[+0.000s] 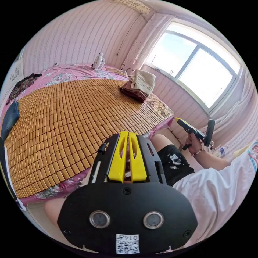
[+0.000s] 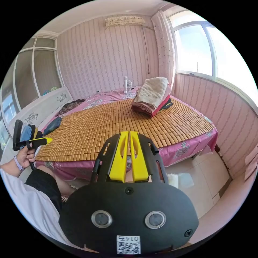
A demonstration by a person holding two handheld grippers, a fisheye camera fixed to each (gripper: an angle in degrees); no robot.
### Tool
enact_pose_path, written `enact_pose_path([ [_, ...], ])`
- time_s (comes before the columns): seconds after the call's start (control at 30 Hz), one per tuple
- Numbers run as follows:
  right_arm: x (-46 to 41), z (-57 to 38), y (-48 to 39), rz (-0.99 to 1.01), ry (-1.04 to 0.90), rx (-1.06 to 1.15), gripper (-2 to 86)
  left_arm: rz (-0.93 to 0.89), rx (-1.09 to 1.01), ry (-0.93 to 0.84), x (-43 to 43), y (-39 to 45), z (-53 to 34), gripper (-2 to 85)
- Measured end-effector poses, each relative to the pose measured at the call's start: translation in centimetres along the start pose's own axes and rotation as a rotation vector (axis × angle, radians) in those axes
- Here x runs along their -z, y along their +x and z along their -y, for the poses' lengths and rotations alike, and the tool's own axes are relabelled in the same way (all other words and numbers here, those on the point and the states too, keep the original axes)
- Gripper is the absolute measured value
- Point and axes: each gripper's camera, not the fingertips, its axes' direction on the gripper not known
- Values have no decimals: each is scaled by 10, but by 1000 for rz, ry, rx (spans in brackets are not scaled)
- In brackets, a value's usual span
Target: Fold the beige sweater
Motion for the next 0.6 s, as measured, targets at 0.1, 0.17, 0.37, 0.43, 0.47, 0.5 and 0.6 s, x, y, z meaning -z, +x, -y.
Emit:
enact_pose_path([
  [0.1, 2, -4, 3, 57, 8, 72, 37, -4, -37, 31, -10, 20, 2, -9],
  [0.17, -2, -2, 8, 99, 11, 78, 48, -18, -61, 32, -22, 31, 8, -7],
  [0.37, -33, 3, 39, 196, 48, 18, 80, -4, -116, -14, -61, 46, 42, 40],
  [0.43, -55, 9, 48, 262, -22, -2, 102, 2, -122, -39, -77, 46, 59, 54],
  [0.47, -59, 12, 50, 277, -36, -3, 104, -20, -123, -63, -89, 45, 72, 59],
  [0.5, -65, 16, 52, 290, -47, 11, 106, -35, -125, -73, -94, 46, 79, 61],
  [0.6, -72, 29, 58, 226, 3, 94, 99, -74, -167, -81, -118, 51, 120, 64],
])
